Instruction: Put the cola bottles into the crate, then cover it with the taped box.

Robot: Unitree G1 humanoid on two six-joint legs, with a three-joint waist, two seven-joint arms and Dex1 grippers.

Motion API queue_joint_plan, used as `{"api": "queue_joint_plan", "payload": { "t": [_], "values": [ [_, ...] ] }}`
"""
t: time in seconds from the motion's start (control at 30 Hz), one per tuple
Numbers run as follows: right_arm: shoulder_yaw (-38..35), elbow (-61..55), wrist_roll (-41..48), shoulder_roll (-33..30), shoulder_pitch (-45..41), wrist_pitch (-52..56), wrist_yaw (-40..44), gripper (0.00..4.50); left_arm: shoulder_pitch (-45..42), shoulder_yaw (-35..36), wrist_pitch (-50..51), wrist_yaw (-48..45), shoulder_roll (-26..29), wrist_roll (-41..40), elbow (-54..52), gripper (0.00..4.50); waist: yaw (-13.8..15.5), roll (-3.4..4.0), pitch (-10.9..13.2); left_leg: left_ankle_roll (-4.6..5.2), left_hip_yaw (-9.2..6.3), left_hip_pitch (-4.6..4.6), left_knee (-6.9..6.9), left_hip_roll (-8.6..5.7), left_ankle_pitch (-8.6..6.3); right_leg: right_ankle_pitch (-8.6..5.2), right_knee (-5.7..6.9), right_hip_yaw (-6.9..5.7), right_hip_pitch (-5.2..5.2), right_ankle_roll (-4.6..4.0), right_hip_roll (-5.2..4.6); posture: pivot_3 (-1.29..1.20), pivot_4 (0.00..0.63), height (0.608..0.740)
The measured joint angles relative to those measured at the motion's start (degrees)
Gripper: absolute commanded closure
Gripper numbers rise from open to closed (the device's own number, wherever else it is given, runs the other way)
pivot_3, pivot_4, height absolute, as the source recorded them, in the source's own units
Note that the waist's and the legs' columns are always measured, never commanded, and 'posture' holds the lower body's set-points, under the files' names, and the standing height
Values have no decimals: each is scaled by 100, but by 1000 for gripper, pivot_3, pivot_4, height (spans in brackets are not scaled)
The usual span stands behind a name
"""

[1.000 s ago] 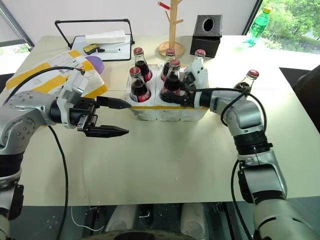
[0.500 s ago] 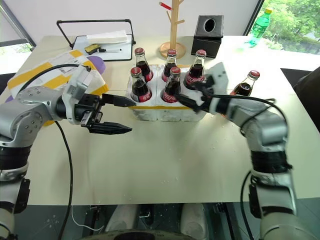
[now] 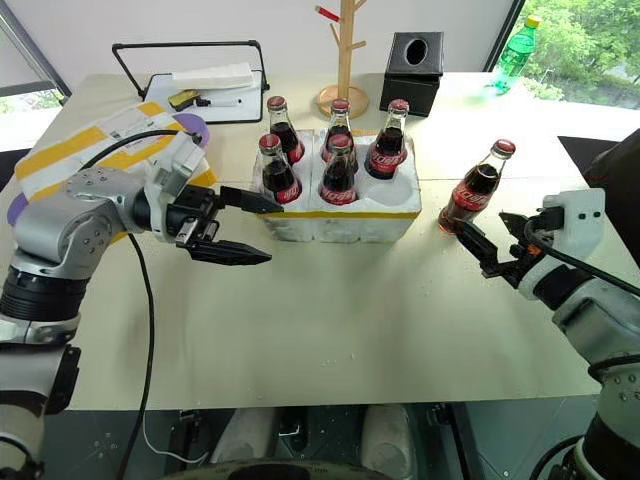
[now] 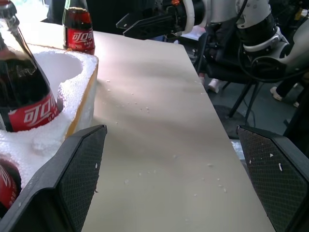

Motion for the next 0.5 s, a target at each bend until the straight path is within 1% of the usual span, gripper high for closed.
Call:
{"api": "queue_joint_plan", "payload": {
  "t": [0.07,0.17,0.37,0.5],
  "values": [
    [75,138,-155,22,-4,-214,-122,47,-17,0,-1,1,-14,7,-1,0,-2,1,-1,0,-1,1,0,0,0,0,0,0,0,0,1,0,150,740],
    [401,417,-404,42,-21,-554,-156,47,-17,1,4,10,-28,10,-13,0,-4,1,-1,0,0,1,0,0,0,0,0,0,0,0,1,0,150,740],
    [1112,1402,-932,44,-496,-1345,-31,47,-15,18,128,129,-3,1,-202,0,-4,1,-1,1,-1,0,0,-1,1,0,0,1,0,0,0,0,150,740],
    [1353,2098,-1276,38,-736,-1833,98,47,1,82,241,242,128,-15,-363,0,-8,1,0,1,-1,0,0,0,1,-1,0,1,0,1,1,0,150,740]
  ]
}}
